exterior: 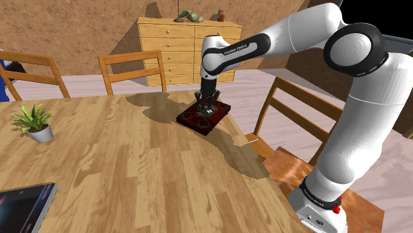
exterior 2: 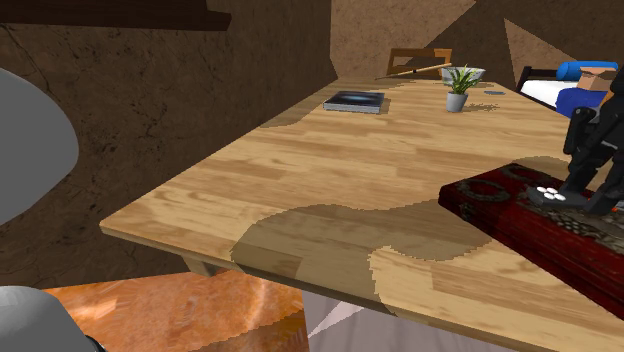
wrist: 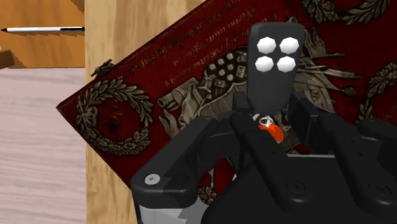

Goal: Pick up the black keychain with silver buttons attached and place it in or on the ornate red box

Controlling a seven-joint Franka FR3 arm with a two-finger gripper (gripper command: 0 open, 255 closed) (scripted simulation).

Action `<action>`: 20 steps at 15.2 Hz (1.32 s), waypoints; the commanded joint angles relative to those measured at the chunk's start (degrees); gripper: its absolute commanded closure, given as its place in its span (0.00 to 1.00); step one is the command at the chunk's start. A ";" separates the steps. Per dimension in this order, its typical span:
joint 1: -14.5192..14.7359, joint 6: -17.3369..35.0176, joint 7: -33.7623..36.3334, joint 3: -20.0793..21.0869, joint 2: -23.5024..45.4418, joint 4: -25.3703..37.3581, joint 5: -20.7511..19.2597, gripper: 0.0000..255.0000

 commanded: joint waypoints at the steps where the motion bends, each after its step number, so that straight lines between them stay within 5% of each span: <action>1: 0.00 0.01 0.00 0.00 0.00 0.00 0.00 1.00; 2: 0.00 0.01 0.00 0.00 0.00 0.00 0.00 1.00; 3: 0.00 0.01 0.00 0.00 0.00 0.00 0.00 0.00; 8: 0.00 0.01 0.00 0.00 0.00 0.00 0.00 0.00; 12: -0.32 -6.84 -0.40 0.02 -1.95 4.96 0.58 0.00; 20: -0.32 -6.84 -0.40 0.02 -1.95 4.96 0.58 0.00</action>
